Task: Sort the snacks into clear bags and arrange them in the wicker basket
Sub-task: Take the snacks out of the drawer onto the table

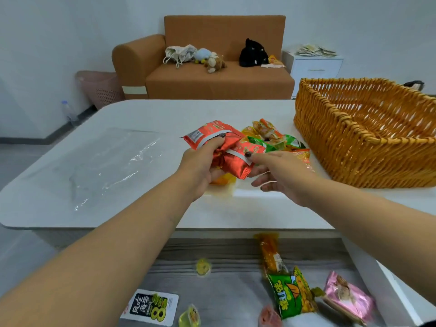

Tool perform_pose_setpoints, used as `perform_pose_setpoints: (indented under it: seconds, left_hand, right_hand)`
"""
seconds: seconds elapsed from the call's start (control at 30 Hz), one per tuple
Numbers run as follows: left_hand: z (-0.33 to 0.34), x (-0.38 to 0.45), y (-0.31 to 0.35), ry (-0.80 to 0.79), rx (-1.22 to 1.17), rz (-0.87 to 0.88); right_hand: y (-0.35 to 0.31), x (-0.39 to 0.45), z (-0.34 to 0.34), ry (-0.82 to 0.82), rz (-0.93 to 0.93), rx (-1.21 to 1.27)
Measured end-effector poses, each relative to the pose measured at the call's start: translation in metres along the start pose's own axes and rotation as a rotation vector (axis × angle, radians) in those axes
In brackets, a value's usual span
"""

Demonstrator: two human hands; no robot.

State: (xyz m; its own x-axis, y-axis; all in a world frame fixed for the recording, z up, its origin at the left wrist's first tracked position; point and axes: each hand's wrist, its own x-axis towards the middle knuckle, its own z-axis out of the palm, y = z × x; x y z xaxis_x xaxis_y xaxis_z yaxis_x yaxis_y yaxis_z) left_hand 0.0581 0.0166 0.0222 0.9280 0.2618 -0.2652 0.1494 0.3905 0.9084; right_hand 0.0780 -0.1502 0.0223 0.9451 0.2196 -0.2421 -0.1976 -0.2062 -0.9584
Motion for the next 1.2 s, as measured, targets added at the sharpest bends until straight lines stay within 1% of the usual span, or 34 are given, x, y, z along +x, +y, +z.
perform_pose_setpoints:
  seconds: [0.03,0.1,0.2,0.3,0.4,0.5,0.57,0.63,0.77,0.83,0.87,0.9,1.03,1.1,1.13,1.2]
  left_hand:
    - [0.002,-0.001,0.000,0.000,0.015,-0.001]
    - [0.006,-0.003,-0.001,-0.003,0.056,-0.001]
    - [0.008,-0.002,-0.007,0.030,0.059,0.034]
    - [0.006,-0.004,-0.010,0.048,0.062,0.027]
    - [0.002,-0.005,-0.013,0.071,0.115,0.033]
    - [0.000,0.002,-0.008,0.099,0.223,0.123]
    - [-0.001,0.007,-0.003,0.114,0.249,0.153]
    - [0.000,0.011,-0.002,0.094,0.227,0.130]
    - [0.018,0.012,-0.008,-0.037,0.164,0.052]
    - [0.034,0.016,-0.017,-0.106,0.117,0.049]
    - [0.041,0.018,-0.022,-0.107,0.121,0.059]
    - [0.048,0.022,-0.027,-0.085,0.146,0.079]
    - [0.058,0.031,-0.038,0.085,0.373,0.194]
    - [0.054,0.028,-0.035,0.092,0.355,0.213]
    - [0.051,0.024,-0.032,0.083,0.330,0.229]
    - [0.042,0.014,-0.026,0.078,0.350,0.264]
  right_hand:
    - [0.003,-0.007,0.000,-0.027,-0.005,0.022]
    - [0.006,-0.010,-0.004,0.002,-0.021,0.077]
    - [0.006,-0.001,-0.018,0.137,0.012,0.199]
    - [0.016,0.008,-0.034,0.282,0.106,0.284]
    - [0.036,0.013,-0.044,0.315,0.235,0.228]
    - [0.055,0.016,-0.044,0.321,0.268,0.106]
    - [0.067,0.016,-0.037,0.341,0.244,0.018]
    - [0.076,0.012,-0.029,0.394,0.198,-0.049]
    - [0.085,0.004,-0.021,0.475,0.051,-0.123]
    - [0.087,0.004,-0.022,0.487,0.023,-0.135]
    - [0.088,0.004,-0.022,0.482,0.017,-0.133]
    - [0.088,0.004,-0.023,0.473,0.008,-0.123]
    - [0.089,0.004,-0.026,0.449,-0.015,-0.067]
    - [0.088,0.007,-0.027,0.424,0.007,-0.079]
    - [0.088,0.007,-0.028,0.406,-0.008,-0.123]
    - [0.088,0.006,-0.032,0.340,-0.146,-0.304]
